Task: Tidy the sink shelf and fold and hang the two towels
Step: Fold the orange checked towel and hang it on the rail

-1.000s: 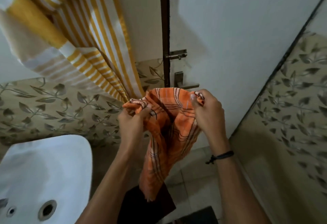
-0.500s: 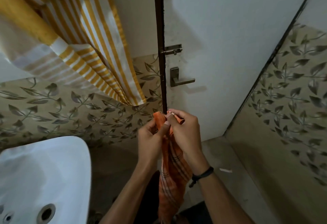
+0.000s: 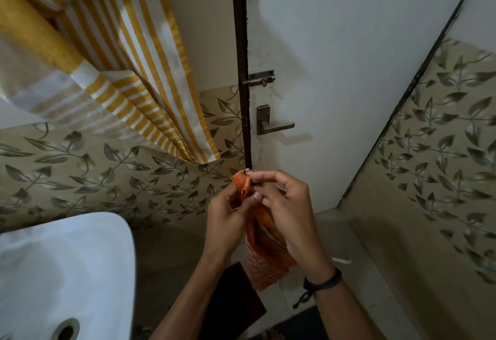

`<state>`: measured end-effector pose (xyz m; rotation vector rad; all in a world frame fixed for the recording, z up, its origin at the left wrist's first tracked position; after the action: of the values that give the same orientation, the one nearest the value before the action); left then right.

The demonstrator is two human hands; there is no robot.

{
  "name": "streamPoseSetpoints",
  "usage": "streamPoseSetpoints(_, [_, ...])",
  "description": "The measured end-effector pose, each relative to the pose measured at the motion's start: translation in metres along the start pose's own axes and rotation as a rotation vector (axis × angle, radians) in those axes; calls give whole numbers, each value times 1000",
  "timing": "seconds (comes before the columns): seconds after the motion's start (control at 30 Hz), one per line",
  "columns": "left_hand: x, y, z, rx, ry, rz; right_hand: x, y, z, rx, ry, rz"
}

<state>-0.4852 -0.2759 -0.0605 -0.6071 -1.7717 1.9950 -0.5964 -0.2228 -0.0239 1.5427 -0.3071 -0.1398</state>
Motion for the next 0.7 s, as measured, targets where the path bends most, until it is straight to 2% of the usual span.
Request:
streamPoseSetpoints(0.07, [-3, 6, 0, 2, 43, 2, -11, 0, 2, -4, 16, 14])
streamPoseSetpoints(0.1, [-5, 8, 0, -2, 68, 0, -20, -4, 6, -31, -8, -61])
streamPoseSetpoints(0.17, [-9, 13, 0, -12, 108, -3, -42, -19, 19, -99, -42, -391])
streamPoseSetpoints(0.23, [-15, 14, 0, -4, 148, -6, -62, -37, 33, -38, 141, -577])
streamPoseSetpoints(0.33, [-23, 6, 1, 3, 226, -78, -78, -68, 43, 232, 568, -581])
streamPoseSetpoints(0.4, [-27, 5, 1, -18, 275, -130, -79, -84, 43, 314, 711, -618])
streamPoseSetpoints(0.53, [-30, 10, 0, -69, 361, -157, -73, -102, 38, 256, 791, -495])
streamPoseSetpoints(0.63, [-28, 11, -2, -74, 322, -214, -67, -106, 34, 261, 810, -420])
streamPoseSetpoints(0.7, [-31, 14, -2, -64, 279, -224, -69, -112, 35, 280, 772, -509])
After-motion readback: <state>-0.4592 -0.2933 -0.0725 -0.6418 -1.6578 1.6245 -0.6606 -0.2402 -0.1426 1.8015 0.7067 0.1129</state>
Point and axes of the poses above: each hand's wrist, its own z-axis towards the middle knuckle, its own x-axis out of the palm, y = z × x, the point moved 1 cm from there along z, towards the middle knuckle, and after that the axes turned 12 degrees about y, right-handed, at the moved point
